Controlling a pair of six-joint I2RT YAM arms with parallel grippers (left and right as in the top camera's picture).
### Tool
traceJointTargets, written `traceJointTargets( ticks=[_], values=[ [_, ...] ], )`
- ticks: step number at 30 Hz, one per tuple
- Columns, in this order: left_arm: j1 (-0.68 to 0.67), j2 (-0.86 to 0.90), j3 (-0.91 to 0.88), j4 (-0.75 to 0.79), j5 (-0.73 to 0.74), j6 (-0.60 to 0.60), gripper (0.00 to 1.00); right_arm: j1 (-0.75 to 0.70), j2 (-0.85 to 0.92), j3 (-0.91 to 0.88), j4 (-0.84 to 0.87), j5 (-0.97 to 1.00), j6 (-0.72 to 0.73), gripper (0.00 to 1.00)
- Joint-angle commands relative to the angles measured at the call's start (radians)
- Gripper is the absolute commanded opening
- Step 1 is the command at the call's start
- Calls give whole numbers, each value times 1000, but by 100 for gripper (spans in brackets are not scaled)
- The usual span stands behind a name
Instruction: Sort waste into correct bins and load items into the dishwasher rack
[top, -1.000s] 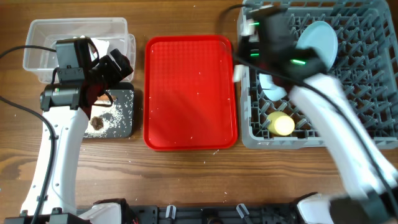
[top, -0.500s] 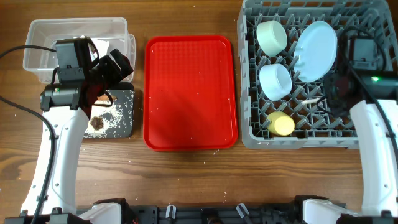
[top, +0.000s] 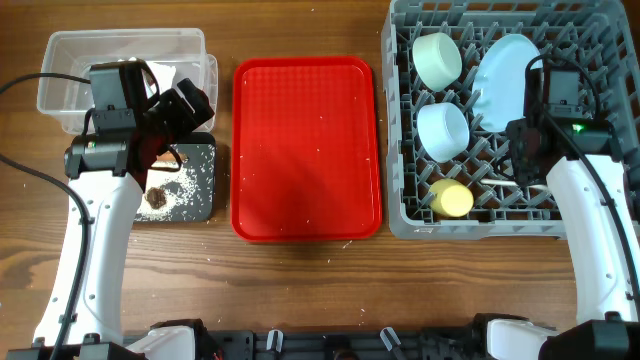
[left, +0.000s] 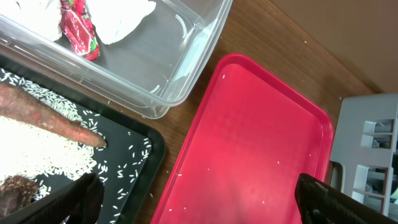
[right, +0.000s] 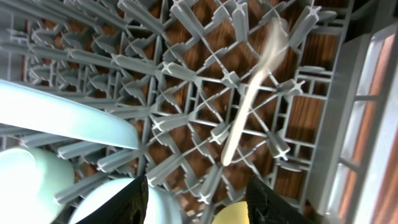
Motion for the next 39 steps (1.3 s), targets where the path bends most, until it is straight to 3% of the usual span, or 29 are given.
traceJointTargets(
  ticks=[1, 2, 3, 5, 7, 16, 24, 27, 32, 35, 39],
  values=[
    [-3, -11, 6, 3, 11, 16, 100, -3, -92, 66, -13, 5, -154, 58],
    [-3, -11, 6, 3, 11, 16, 100, -3, -135, 94, -10, -6, -263, 63],
    [-3, -11, 6, 3, 11, 16, 100, -1, -178, 119, 19, -67, -462, 72],
    [-3, -11, 6, 3, 11, 16, 100, 26, -273, 137, 74, -342, -980, 100],
    [-3, -11, 6, 3, 11, 16, 100, 43, -331, 137, 45, -531, -1183, 100],
    [-3, -11, 6, 3, 11, 16, 100, 46, -385, 136, -51, -554, -1199, 100],
    [-4, -11, 6, 3, 11, 16, 100, 48, -463, 69, 152, -549, -1292, 100],
    [-3, -11, 6, 3, 11, 16, 100, 48, -621, -137, 324, -511, -1312, 100],
    [-3, -11, 6, 3, 11, 16, 100, 48, -949, -656, 734, -488, -1310, 100],
    [-3, -11, 6, 3, 11, 16, 100, 50, -1100, -898, 929, -488, -1249, 100],
    [-4, -11, 6, 3, 11, 16, 100, 51, -1263, -1070, 1041, -488, -1223, 100]
  ],
)
